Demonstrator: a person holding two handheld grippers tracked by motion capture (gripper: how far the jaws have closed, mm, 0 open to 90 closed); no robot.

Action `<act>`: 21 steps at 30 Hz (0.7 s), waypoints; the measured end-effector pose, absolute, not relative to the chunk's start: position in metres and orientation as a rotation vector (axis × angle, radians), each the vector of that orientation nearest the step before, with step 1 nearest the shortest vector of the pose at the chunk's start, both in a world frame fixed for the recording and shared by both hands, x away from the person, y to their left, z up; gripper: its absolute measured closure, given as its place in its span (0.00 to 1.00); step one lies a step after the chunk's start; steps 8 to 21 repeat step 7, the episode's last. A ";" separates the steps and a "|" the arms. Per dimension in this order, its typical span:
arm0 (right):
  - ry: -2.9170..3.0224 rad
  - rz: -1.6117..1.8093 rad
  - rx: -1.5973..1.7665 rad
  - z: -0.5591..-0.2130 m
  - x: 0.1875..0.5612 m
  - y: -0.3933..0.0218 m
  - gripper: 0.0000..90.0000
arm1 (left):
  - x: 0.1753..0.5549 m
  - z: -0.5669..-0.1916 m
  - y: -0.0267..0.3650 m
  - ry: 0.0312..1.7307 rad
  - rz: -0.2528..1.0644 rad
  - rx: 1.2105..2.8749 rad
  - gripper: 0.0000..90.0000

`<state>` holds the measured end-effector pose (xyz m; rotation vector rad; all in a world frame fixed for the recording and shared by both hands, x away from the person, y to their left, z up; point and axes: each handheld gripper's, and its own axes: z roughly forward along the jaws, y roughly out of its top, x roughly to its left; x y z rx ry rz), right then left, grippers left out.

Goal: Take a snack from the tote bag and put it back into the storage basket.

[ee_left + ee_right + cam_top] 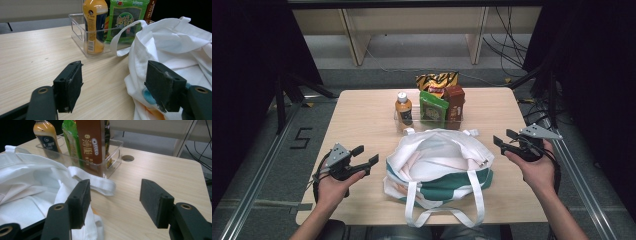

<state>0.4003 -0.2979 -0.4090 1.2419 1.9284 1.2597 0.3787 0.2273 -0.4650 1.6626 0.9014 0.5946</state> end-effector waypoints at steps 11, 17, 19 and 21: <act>1.928 1.265 1.227 -0.411 0.404 -0.300 0.47 | 0.377 -0.467 0.227 0.909 0.611 1.674 0.32; 1.928 1.265 1.227 -0.411 0.404 -0.300 0.47 | 0.377 -0.467 0.227 0.909 0.611 1.674 0.32; 1.928 1.265 1.227 -0.411 0.404 -0.300 0.47 | 0.377 -0.467 0.227 0.909 0.611 1.674 0.32; 1.928 1.265 1.227 -0.411 0.404 -0.300 0.47 | 0.377 -0.467 0.227 0.909 0.611 1.674 0.32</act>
